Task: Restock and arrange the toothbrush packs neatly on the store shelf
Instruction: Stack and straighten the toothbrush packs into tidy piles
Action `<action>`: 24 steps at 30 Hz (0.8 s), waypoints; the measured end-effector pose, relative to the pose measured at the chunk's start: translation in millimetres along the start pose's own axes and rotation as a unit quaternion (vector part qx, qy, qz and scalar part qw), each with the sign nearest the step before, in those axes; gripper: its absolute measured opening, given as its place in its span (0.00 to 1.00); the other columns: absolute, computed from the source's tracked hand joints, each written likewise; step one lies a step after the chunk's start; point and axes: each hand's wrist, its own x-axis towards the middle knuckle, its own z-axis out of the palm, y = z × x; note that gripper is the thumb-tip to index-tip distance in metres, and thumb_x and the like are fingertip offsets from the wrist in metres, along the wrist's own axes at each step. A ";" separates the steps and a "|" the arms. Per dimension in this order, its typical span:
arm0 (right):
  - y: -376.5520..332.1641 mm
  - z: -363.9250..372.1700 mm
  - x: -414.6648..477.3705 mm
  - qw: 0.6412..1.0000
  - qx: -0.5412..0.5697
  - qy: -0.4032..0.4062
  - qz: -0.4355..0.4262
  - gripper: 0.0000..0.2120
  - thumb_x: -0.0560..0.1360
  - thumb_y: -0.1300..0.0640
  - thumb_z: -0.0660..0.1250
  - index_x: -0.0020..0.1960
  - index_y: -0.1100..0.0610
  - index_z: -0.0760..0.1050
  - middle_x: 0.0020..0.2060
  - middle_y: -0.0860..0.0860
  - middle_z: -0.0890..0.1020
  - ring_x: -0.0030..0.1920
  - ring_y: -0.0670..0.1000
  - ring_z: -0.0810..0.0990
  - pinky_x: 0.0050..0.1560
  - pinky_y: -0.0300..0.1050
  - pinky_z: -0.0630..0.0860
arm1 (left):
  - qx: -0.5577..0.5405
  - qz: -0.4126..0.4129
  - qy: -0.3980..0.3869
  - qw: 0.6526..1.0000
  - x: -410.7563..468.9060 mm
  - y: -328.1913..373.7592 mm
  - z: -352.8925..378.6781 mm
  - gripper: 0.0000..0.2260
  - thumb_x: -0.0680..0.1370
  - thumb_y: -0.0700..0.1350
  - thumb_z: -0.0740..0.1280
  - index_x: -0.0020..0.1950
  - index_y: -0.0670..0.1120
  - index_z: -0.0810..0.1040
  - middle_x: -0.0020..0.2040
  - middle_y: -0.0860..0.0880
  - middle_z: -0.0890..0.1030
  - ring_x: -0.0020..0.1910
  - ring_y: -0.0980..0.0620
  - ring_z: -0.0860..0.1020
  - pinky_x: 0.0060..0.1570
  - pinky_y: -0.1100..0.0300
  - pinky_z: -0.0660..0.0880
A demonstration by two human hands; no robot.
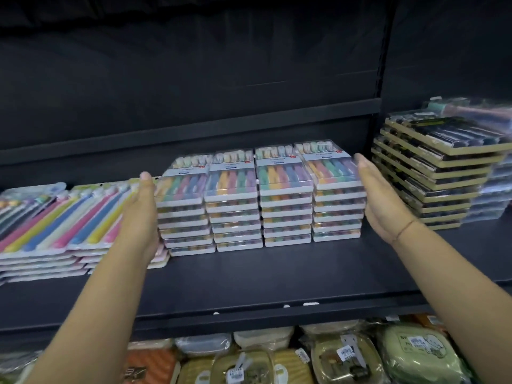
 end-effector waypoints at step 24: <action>-5.9 19.3 -18.9 0.990 -0.104 0.056 -0.081 0.35 0.69 0.48 0.72 0.72 0.49 0.64 0.62 0.44 0.76 0.62 0.47 0.77 0.62 0.45 0.76 | 0.094 0.123 -0.044 0.987 1.6 -19.9 -3.0 0.36 0.75 0.55 0.71 0.79 0.51 0.58 0.73 0.50 0.69 0.70 0.48 0.69 0.62 0.57 0.68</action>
